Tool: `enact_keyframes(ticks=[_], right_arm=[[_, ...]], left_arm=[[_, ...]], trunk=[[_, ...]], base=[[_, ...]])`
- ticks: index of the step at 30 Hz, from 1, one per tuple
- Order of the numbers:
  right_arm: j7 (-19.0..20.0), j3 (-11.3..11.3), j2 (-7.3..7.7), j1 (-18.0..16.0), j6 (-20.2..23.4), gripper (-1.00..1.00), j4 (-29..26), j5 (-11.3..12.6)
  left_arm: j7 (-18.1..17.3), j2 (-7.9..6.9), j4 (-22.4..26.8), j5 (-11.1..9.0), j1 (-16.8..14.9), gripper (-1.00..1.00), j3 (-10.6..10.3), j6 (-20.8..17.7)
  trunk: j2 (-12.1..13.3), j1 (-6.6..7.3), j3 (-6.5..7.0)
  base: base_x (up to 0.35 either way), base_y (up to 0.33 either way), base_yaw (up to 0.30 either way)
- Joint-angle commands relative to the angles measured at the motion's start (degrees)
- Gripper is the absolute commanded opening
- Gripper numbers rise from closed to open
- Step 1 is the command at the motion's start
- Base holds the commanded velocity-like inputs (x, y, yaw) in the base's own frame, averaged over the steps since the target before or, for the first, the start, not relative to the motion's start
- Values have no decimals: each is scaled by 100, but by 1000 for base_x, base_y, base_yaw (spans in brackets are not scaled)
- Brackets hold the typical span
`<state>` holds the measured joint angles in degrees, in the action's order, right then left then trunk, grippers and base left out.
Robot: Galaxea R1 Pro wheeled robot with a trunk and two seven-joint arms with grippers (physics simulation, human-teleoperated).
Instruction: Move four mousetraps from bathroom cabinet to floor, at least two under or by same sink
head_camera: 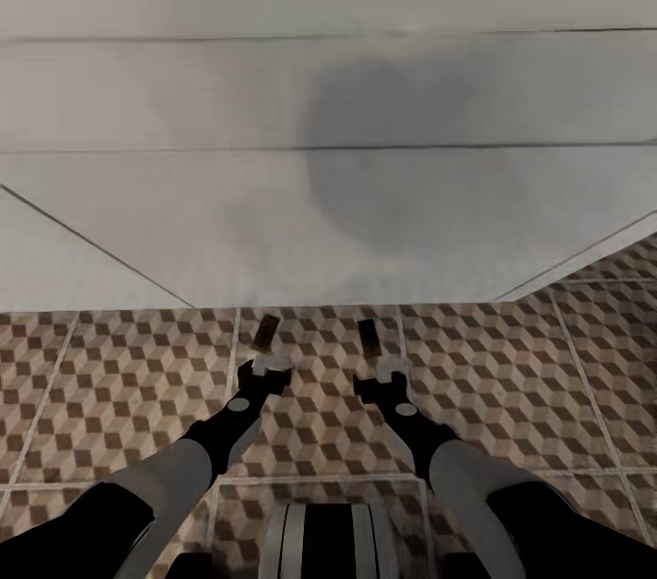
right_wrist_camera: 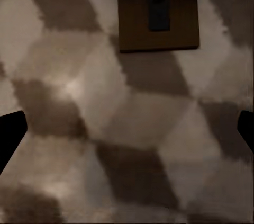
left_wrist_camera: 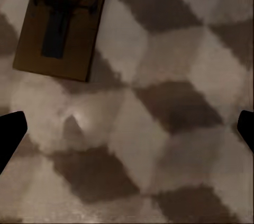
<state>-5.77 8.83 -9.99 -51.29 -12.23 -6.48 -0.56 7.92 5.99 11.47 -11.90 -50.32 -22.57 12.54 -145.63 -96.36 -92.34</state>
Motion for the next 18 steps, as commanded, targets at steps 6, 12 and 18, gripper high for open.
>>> enact_keyframes(ticks=[6, 12, 18], right_arm=[[-38, 41, -1, -4, -13, 100, 7, -7], [-38, 46, -1, -4, -15, 100, 7, -12], [-38, 49, -1, -3, -16, 100, 7, -14]], left_arm=[[27, 3, -5, -76, -4, 100, -53, 21], [26, 0, -5, -87, -4, 100, -54, 21], [26, -1, -5, -92, -4, 100, -52, 20]], trunk=[[-1, 4, -3], [-1, 4, -3], [-1, 4, -3]], base=[[-324, -72, 0], [-330, -71, 0], [-331, -71, 0]])
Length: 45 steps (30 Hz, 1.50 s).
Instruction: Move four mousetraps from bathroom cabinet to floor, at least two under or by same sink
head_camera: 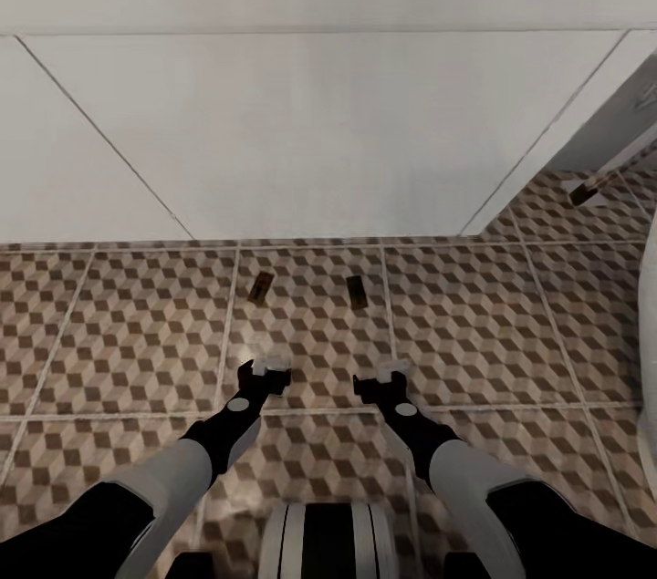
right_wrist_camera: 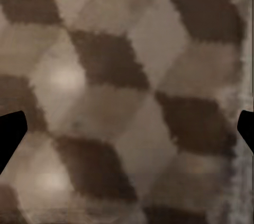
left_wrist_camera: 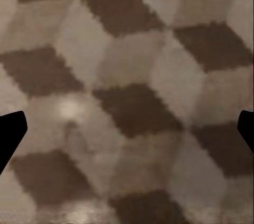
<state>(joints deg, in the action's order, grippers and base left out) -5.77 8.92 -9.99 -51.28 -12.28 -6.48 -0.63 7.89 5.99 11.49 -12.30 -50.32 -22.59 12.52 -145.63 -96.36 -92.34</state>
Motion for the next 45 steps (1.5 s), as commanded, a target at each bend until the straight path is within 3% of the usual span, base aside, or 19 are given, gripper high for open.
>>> enact_keyframes(ticks=[1, 37, 45], right_arm=[[-38, 39, -1, -3, -11, 100, 7, -8], [-77, 57, -1, -4, -23, 100, -55, -36], [-96, 57, -1, -4, -13, 100, -25, -41]], left_arm=[[28, -1, -6, -52, -4, 100, -49, 22], [44, -3, -51, -61, -4, 100, -61, 16], [54, -3, -98, -70, -1, 100, -67, 12]], trunk=[[-1, 4, -3], [-1, 4, -3], [-1, 4, -3]], base=[[-332, -70, 0], [-331, -64, 0], [-188, -18, 0]])
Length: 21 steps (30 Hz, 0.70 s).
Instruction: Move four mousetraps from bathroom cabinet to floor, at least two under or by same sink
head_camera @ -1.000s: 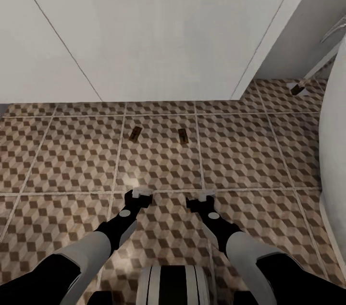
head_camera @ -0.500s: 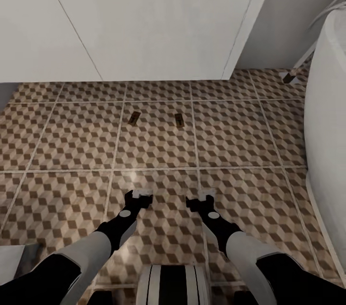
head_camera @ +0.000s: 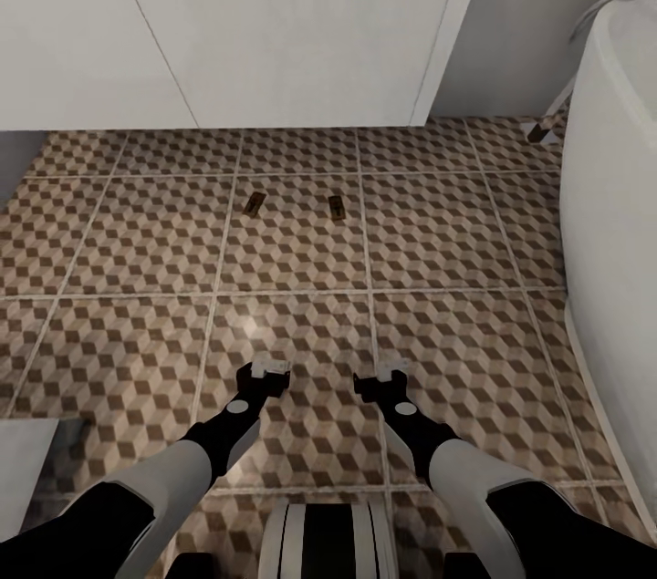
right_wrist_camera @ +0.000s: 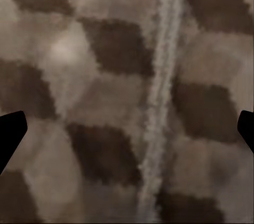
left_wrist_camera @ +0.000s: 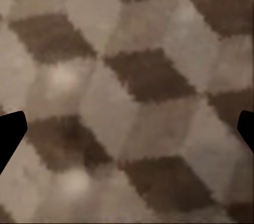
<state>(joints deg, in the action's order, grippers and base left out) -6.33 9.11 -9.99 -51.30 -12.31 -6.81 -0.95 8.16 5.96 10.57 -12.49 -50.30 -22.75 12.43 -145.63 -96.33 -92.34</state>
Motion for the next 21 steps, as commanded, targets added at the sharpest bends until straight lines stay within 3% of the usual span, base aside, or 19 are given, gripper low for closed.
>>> enact_keyframes(ticks=[1, 11, 21], right_arm=[[-41, 39, 0, -3, -10, 100, 10, -8], [-43, 39, 0, -3, -2, 100, 21, 1], [-54, 39, 0, -3, 30, 100, 22, 6]], left_arm=[[29, 2, -11, -53, -4, 100, -51, 22], [71, -5, -69, -65, -3, 100, -54, 8], [91, 9, -471, -64, -1, 100, -56, -11]], trunk=[[-1, 2, -3], [-1, 2, -3], [-1, 2, -3]], base=[[-72, -6, 0], [-23, -2, 0], [-2, 0, 0]])
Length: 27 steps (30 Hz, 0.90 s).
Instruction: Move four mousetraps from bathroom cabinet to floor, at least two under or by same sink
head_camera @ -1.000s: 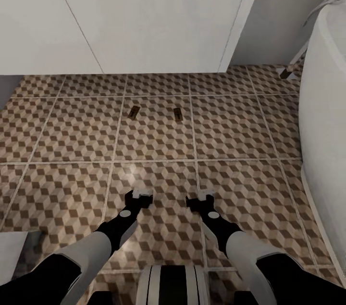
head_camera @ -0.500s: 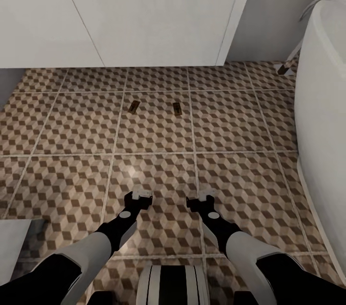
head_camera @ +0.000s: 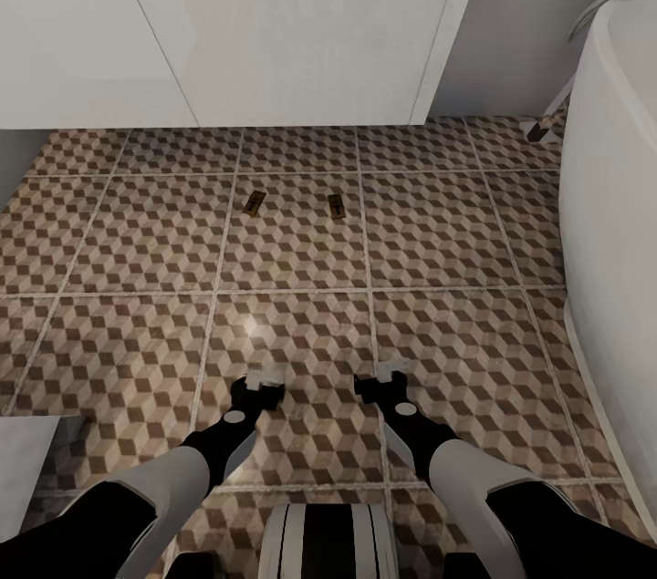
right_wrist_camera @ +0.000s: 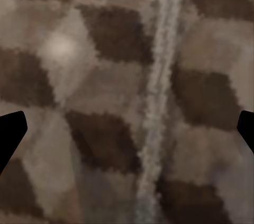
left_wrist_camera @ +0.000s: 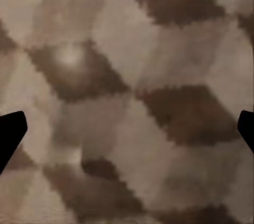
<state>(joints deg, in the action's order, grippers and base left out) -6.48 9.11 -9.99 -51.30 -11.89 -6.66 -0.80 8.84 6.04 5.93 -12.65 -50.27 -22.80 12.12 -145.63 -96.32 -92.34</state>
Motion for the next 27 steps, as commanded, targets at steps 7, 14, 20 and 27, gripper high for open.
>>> enact_keyframes(ticks=[7, 14, 20, 27], right_arm=[[-45, 38, -1, -3, 11, 100, 7, 3], [-48, 38, -1, -3, 26, 100, 14, 13], [-40, 38, -1, -3, 28, 100, 15, 12], [-42, 38, -1, -3, 35, 100, 19, 10]], left_arm=[[9, 67, -264, -51, 6, 100, -49, 19], [-29, 93, -427, -53, 15, 100, -49, 18], [-43, 105, -464, -59, 17, 100, -49, 18], [-48, 131, -462, -61, 17, 100, -49, 18]], trunk=[[-1, 1, -3], [7, 16, 130], [15, 32, 263], [24, 50, 418]], base=[[0, 0, 0], [0, 0, 0], [0, 0, 0], [0, 0, 0]])
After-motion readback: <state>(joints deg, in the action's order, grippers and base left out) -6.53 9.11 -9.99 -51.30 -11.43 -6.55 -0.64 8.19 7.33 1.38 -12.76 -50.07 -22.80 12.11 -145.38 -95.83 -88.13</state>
